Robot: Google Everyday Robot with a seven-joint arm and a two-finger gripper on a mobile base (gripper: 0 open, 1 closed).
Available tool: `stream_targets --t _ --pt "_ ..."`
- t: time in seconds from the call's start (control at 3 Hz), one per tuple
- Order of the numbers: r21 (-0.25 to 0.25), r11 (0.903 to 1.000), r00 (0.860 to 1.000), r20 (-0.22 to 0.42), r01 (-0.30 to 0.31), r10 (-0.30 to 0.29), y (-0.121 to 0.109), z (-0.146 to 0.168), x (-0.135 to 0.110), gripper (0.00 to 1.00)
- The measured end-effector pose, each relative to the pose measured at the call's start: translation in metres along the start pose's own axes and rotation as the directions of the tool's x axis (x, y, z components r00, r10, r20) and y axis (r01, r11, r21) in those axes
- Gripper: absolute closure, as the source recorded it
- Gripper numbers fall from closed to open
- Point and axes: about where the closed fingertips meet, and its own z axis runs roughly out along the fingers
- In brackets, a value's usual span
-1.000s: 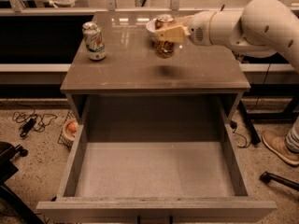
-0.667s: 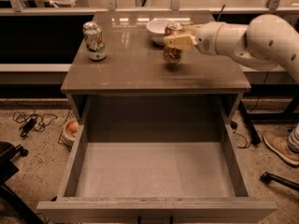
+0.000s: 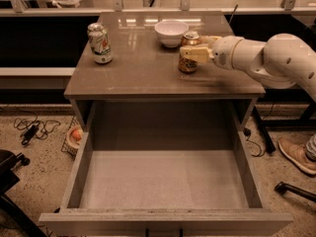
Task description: Pick orange can from top drawer and place on counter
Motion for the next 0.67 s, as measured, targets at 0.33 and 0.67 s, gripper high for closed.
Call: stream_targets --t 0.33,0.67 --pt "0.0 1.0 1.0 0.0 0.0 0.0 0.0001 0.0 -0.0003 0.61" --pt "0.0 1.0 1.0 0.0 0.0 0.0 0.0001 0.0001 -0.0003 0.39"
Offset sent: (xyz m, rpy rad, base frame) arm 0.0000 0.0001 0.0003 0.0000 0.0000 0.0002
